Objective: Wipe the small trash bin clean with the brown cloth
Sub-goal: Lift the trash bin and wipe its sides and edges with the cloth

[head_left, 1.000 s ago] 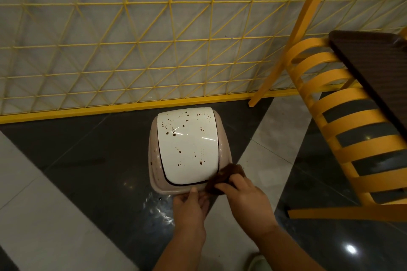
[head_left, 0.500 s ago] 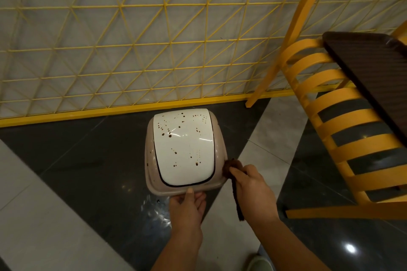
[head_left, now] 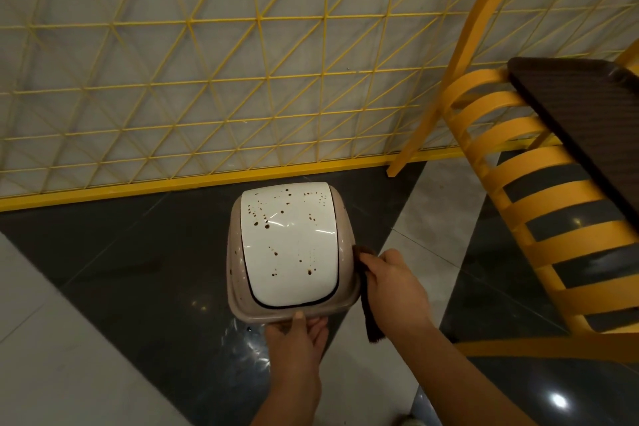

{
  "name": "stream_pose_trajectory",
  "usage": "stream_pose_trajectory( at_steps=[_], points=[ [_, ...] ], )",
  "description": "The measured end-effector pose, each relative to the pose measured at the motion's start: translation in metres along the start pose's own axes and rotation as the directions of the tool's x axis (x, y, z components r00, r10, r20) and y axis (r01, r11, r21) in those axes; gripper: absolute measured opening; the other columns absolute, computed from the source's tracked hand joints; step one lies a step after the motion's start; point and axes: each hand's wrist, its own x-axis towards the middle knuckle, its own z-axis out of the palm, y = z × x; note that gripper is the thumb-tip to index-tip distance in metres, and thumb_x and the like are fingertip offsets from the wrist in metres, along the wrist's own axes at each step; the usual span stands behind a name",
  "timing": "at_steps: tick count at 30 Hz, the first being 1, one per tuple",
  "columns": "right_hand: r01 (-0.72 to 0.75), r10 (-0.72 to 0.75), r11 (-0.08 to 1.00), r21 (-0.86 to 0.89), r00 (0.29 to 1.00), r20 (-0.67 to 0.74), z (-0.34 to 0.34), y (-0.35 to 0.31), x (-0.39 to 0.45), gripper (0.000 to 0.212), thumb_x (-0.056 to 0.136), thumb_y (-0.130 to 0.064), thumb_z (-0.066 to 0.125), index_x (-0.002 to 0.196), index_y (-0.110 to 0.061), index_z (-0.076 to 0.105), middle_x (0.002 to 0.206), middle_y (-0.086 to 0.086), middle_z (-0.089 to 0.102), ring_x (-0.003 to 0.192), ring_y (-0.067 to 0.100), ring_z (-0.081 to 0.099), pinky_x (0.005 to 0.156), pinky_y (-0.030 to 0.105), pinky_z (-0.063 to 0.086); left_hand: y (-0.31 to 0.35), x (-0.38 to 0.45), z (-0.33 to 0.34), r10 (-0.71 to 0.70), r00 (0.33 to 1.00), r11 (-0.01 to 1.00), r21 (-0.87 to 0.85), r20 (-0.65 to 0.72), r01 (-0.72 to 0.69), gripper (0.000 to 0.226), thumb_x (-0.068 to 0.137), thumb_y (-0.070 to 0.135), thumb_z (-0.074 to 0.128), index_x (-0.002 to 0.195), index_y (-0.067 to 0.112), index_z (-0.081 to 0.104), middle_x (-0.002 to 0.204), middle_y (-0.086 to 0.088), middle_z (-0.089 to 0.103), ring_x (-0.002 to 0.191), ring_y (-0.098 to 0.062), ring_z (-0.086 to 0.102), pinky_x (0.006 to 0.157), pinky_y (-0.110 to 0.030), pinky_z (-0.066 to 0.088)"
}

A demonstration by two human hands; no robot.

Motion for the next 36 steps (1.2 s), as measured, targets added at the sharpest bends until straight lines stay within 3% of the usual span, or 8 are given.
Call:
stream_pose_trajectory(
  at_steps=[8,13,17,20,23,27,32,36],
  points=[
    [0.075,-0.076,0.996,0.038,0.996,0.047,0.01,0.011,-0.04,0.04,0.092,-0.025,0.057,0.128,-0.04,0.051,0.127,-0.008,0.047,0.109,0.009,0.051,0.098,0.016,0.04,0.001,-0.006,0.003,-0.01,1.0,1.0,-0.022,0.01,0.01,0.033,0.1,0.009,0.045,0.132,0.01,0.045,0.116,-0.024,0.063,0.09,-0.029,0.064,0.09,-0.04,0.046],
    [-0.104,0.082,0.972,0.21,0.99,0.113,0.004,0.013,-0.04,0.031,0.097,-0.019,0.046,0.117,-0.037,0.062,0.106,-0.006,0.052,0.082,0.006,0.052,0.081,0.013,0.043,0.008,-0.006,-0.004,-0.004,1.0,1.0,-0.007,0.002,0.004,0.034,0.1,0.012,0.046,0.133,0.003,0.047,0.119,-0.026,0.062,0.103,-0.035,0.062,0.095,-0.042,0.045],
    [-0.34,0.311,0.751,0.565,0.938,0.151,-0.002,0.021,-0.038,0.029,0.096,-0.014,0.048,0.118,-0.027,0.063,0.11,-0.003,0.063,0.087,0.008,0.052,0.085,0.02,0.038,0.013,-0.006,-0.01,0.006,0.998,0.999,-0.035,-0.065,-0.009,0.035,0.1,0.012,0.046,0.131,-0.002,0.046,0.12,-0.033,0.06,0.1,-0.038,0.061,0.091,-0.043,0.045],
    [-0.371,0.393,0.591,0.716,0.908,0.146,-0.001,0.014,-0.035,0.03,0.096,-0.02,0.051,0.122,-0.032,0.058,0.117,-0.003,0.06,0.092,0.011,0.054,0.083,0.024,0.042,0.005,-0.01,-0.008,0.017,0.996,0.998,-0.061,-0.084,-0.023,0.035,0.099,0.016,0.048,0.131,0.0,0.047,0.118,-0.031,0.061,0.098,-0.038,0.061,0.09,-0.043,0.045],
    [-0.3,0.375,0.558,0.774,0.923,0.087,0.003,0.0,-0.035,0.027,0.094,-0.025,0.053,0.108,-0.048,0.054,0.109,-0.011,0.056,0.092,0.008,0.055,0.083,0.025,0.046,-0.003,-0.019,-0.001,-0.004,0.998,0.996,-0.086,-0.067,-0.002,0.037,0.098,0.015,0.051,0.132,0.0,0.046,0.118,-0.03,0.061,0.099,-0.039,0.062,0.091,-0.044,0.045],
    [-0.102,0.181,0.724,0.682,0.982,-0.045,0.015,-0.017,-0.05,0.034,0.092,-0.028,0.055,0.101,-0.061,0.049,0.105,-0.025,0.052,0.097,-0.009,0.051,0.08,0.004,0.036,-0.002,-0.015,0.004,-0.042,0.996,0.989,-0.147,-0.083,0.029,0.041,0.092,0.0,0.056,0.131,0.005,0.045,0.117,-0.033,0.061,0.101,-0.046,0.063,0.092,-0.054,0.049],
    [0.117,0.008,0.804,0.583,0.978,-0.208,0.019,-0.037,-0.05,0.037,0.095,-0.024,0.052,0.127,-0.042,0.053,0.114,-0.021,0.048,0.105,-0.022,0.04,0.085,-0.006,0.029,0.005,-0.01,0.001,0.037,0.99,0.993,-0.108,-0.137,-0.052,0.037,0.085,-0.013,0.058,0.111,0.012,0.051,0.116,-0.028,0.061,0.099,-0.047,0.063,0.087,-0.065,0.048],
    [0.222,-0.027,0.815,0.536,0.938,-0.346,0.005,-0.05,-0.021,0.037,0.096,-0.02,0.05,0.13,-0.032,0.055,0.115,-0.015,0.049,0.099,-0.012,0.047,0.088,-0.002,0.034,0.009,-0.005,-0.004,0.065,0.991,0.992,-0.099,-0.12,-0.077,0.03,0.089,-0.011,0.054,0.102,0.015,0.047,0.094,-0.018,0.061,0.076,-0.032,0.062,0.062,-0.043,0.058]
  ],
)
